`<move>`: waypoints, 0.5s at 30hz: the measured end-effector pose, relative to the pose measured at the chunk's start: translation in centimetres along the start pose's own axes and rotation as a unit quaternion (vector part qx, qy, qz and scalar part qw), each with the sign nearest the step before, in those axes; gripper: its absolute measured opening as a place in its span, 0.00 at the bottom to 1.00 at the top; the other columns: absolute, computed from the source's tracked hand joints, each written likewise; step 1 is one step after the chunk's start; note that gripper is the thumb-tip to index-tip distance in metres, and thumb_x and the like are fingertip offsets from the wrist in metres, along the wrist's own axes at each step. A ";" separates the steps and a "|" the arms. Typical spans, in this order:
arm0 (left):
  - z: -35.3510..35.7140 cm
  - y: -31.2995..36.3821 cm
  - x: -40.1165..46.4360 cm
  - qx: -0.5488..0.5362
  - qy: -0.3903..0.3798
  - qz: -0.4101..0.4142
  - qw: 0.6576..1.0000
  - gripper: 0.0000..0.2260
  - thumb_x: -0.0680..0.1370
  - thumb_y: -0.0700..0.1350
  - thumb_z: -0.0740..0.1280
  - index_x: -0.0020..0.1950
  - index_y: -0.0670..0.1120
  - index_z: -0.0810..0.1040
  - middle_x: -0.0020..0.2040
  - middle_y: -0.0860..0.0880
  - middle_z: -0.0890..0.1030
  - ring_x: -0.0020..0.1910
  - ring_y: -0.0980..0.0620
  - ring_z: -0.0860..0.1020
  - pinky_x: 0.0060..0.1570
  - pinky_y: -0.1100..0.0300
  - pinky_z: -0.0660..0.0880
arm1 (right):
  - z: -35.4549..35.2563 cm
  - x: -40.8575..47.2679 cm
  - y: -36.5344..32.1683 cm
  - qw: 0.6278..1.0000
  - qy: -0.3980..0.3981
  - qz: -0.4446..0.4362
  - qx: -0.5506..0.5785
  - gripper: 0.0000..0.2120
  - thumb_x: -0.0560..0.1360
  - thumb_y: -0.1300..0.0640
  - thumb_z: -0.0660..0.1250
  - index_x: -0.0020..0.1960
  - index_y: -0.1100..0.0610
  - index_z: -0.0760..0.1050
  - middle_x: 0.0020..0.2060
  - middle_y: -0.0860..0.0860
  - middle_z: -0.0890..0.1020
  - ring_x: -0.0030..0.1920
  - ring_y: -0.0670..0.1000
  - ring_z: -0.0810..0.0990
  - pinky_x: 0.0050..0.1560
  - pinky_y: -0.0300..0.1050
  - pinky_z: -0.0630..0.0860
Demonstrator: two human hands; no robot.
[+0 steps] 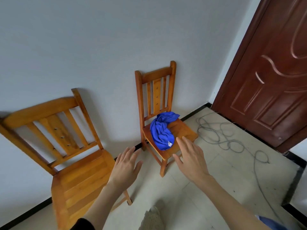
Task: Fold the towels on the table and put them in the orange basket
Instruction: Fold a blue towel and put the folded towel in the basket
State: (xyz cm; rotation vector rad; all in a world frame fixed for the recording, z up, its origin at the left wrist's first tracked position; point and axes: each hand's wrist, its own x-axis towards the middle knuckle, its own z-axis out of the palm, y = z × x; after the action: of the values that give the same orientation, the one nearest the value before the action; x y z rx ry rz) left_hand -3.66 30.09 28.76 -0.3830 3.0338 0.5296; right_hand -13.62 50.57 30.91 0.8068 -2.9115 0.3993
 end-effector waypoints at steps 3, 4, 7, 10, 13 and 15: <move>1.2 0.0 6.0 -0.008 -0.017 -0.010 1.000 0.24 0.81 0.55 0.51 0.76 0.52 0.53 0.77 0.50 0.55 0.76 0.50 0.49 0.74 0.53 0.48 | 1.0 5.5 2.6 1.000 -0.020 0.013 0.000 0.27 0.76 0.50 0.64 0.72 0.57 0.63 0.70 0.57 0.67 0.69 0.57 0.67 0.64 0.55 0.67; 1.4 0.0 8.1 -0.009 -0.018 -0.010 1.000 0.24 0.82 0.55 0.51 0.76 0.52 0.53 0.77 0.50 0.55 0.76 0.50 0.50 0.74 0.53 0.48 | 1.3 7.5 3.5 1.000 -0.027 0.016 0.001 0.27 0.77 0.50 0.63 0.73 0.57 0.62 0.71 0.57 0.66 0.70 0.57 0.66 0.64 0.54 0.66; 1.4 0.3 13.9 -0.012 -0.020 -0.007 1.000 0.23 0.82 0.52 0.53 0.76 0.51 0.54 0.76 0.51 0.56 0.76 0.51 0.51 0.73 0.56 0.49 | 2.4 12.6 5.8 0.998 -0.069 0.015 -0.007 0.27 0.79 0.48 0.58 0.74 0.55 0.58 0.73 0.55 0.63 0.72 0.54 0.62 0.67 0.52 0.63; 2.1 0.8 19.2 -0.011 -0.039 -0.007 0.999 0.23 0.82 0.52 0.53 0.76 0.51 0.54 0.76 0.51 0.56 0.76 0.51 0.51 0.73 0.56 0.49 | 3.5 17.0 8.6 0.994 -0.100 0.030 -0.009 0.27 0.80 0.47 0.56 0.76 0.53 0.53 0.74 0.52 0.58 0.74 0.51 0.58 0.69 0.48 0.59; 3.9 1.1 23.2 -0.013 -0.091 -0.018 0.996 0.23 0.82 0.53 0.53 0.76 0.53 0.53 0.76 0.51 0.56 0.76 0.50 0.51 0.73 0.54 0.49 | 4.9 20.5 11.4 0.991 -0.126 0.055 0.002 0.27 0.80 0.47 0.55 0.76 0.52 0.51 0.75 0.52 0.56 0.75 0.51 0.55 0.71 0.49 0.57; 5.3 1.3 25.6 -0.010 -0.109 -0.026 0.994 0.23 0.82 0.53 0.53 0.76 0.53 0.53 0.76 0.52 0.56 0.76 0.51 0.51 0.73 0.55 0.49 | 6.1 22.7 13.0 0.987 -0.148 0.061 0.008 0.27 0.80 0.47 0.54 0.76 0.52 0.51 0.75 0.52 0.55 0.75 0.51 0.55 0.72 0.49 0.57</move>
State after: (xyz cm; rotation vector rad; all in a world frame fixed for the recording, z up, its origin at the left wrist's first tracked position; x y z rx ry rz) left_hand -28.84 27.01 22.18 -0.3757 2.8028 0.5605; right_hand -39.92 48.43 25.76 0.7489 -3.2488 0.3377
